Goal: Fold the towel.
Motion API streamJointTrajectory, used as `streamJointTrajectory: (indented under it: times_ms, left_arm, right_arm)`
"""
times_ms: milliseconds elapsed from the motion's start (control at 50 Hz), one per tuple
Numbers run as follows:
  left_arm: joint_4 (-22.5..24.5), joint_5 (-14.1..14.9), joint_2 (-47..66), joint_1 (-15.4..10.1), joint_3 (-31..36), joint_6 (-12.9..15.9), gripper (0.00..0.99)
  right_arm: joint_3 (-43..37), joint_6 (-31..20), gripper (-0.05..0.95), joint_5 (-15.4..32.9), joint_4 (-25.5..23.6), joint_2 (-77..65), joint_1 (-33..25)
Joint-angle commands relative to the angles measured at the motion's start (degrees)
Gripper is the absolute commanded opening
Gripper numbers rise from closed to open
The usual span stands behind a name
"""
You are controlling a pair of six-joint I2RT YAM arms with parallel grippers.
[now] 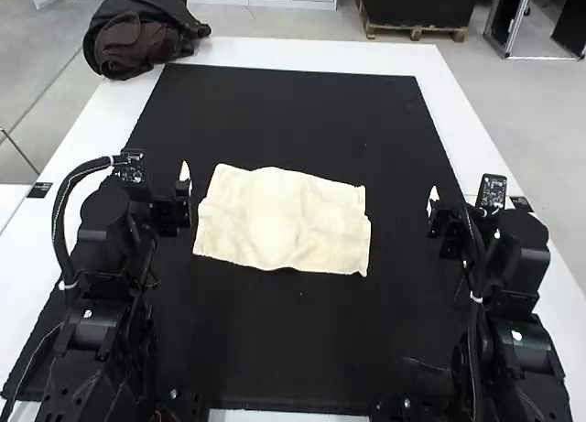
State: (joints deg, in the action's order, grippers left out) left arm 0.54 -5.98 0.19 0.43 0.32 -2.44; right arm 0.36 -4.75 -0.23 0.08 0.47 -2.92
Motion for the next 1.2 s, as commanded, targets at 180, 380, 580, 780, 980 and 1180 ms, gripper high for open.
streamJointTrajectory:
  times_ms: [180,380,580,780,980,1180]
  left_arm:
    - [0.2,0.6,-0.4,0.1,-0.2,-0.5,0.961]
    - [0.2,0.6,-0.4,0.1,-0.2,-0.5,0.961]
    - [1.3,0.7,-0.4,0.0,-0.2,1.6,0.959]
    - [12.1,0.5,-0.4,0.1,-0.2,10.5,0.957]
    - [25.7,-4.8,-0.3,0.5,2.7,10.7,0.938]
    - [24.8,-5.8,10.9,-0.3,15.6,8.9,0.936]
  right_arm:
    - [-0.3,-0.4,0.91,-1.3,-0.3,-0.3,-0.8]
    - [-0.4,-0.5,0.91,-1.4,0.2,-0.3,-0.7]
    - [-0.3,-8.2,0.91,-1.4,7.0,-0.4,-0.6]
    - [-0.4,-26.0,0.91,-2.2,15.4,-0.4,-0.3]
    - [2.2,-25.5,0.91,2.3,28.5,-0.2,-1.5]
    - [17.0,-13.9,0.91,2.6,21.4,12.1,-2.3]
